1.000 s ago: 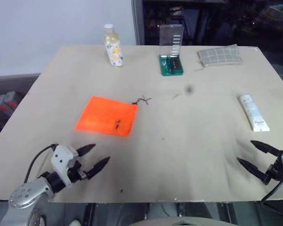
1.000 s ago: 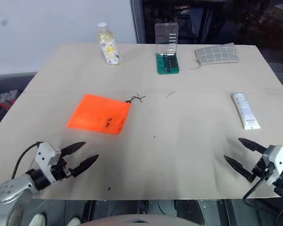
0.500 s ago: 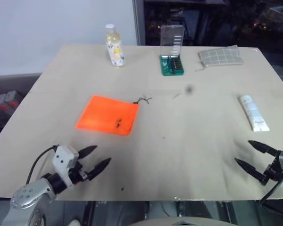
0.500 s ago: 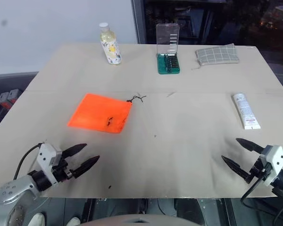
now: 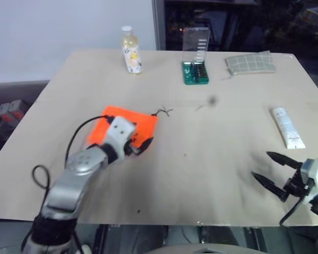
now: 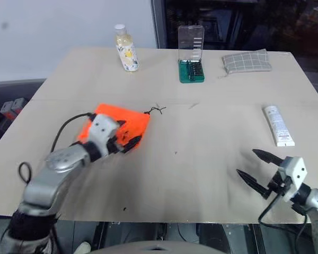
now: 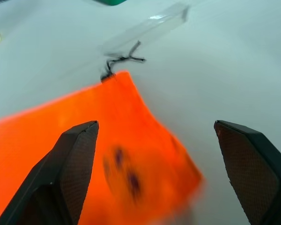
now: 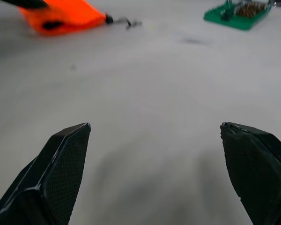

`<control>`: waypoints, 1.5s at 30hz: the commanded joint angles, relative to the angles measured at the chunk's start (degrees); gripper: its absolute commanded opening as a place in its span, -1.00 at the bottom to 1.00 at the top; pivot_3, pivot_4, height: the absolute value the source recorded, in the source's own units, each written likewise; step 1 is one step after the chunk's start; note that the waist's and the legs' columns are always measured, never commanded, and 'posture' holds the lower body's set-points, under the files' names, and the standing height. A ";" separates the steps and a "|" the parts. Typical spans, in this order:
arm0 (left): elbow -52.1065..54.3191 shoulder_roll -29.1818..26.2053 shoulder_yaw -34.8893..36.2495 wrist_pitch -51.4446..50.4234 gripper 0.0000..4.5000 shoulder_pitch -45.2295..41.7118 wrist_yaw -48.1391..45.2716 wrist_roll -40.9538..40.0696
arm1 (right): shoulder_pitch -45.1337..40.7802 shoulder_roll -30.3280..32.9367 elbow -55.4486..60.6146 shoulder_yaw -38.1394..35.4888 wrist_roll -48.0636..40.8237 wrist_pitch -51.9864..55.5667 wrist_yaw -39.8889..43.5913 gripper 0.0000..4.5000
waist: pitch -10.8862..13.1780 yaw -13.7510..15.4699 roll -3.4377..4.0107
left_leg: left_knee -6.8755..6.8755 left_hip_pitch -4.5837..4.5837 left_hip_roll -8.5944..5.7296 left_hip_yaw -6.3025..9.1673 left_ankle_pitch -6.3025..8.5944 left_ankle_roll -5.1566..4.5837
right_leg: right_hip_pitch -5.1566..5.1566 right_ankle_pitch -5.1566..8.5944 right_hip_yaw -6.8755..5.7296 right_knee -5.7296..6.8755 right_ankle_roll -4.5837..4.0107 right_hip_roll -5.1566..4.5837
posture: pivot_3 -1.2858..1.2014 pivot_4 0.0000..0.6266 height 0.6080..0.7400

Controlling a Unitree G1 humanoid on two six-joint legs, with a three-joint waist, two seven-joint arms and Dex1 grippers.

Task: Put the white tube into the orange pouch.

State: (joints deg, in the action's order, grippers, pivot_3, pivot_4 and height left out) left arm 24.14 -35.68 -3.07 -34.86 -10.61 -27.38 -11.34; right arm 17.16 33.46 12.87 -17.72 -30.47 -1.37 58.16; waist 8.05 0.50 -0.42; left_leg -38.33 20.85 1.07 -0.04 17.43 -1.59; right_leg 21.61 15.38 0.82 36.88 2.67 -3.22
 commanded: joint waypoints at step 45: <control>8.66 0.84 5.14 -4.27 -1.00 -0.27 -4.92 3.72 | -1.93 -5.63 3.98 9.05 1.58 -1.81 -4.46 1.00 | 0.20 0.31 -0.12 | -0.02 0.16 -0.06 0.40 -0.01 0.03 | 0.14 0.00 0.05 0.06 0.00 -0.40 | 0.03 -0.52 1.00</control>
State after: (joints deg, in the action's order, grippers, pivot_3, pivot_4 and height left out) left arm 30.05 -35.09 -0.20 -40.38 -9.46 -31.09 -5.14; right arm 15.76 28.11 16.34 -7.75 -28.29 -1.97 54.20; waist 8.25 0.81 -0.54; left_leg -38.36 21.01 1.00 0.35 17.42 -1.56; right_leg 21.74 15.39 0.88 36.94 2.67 -3.61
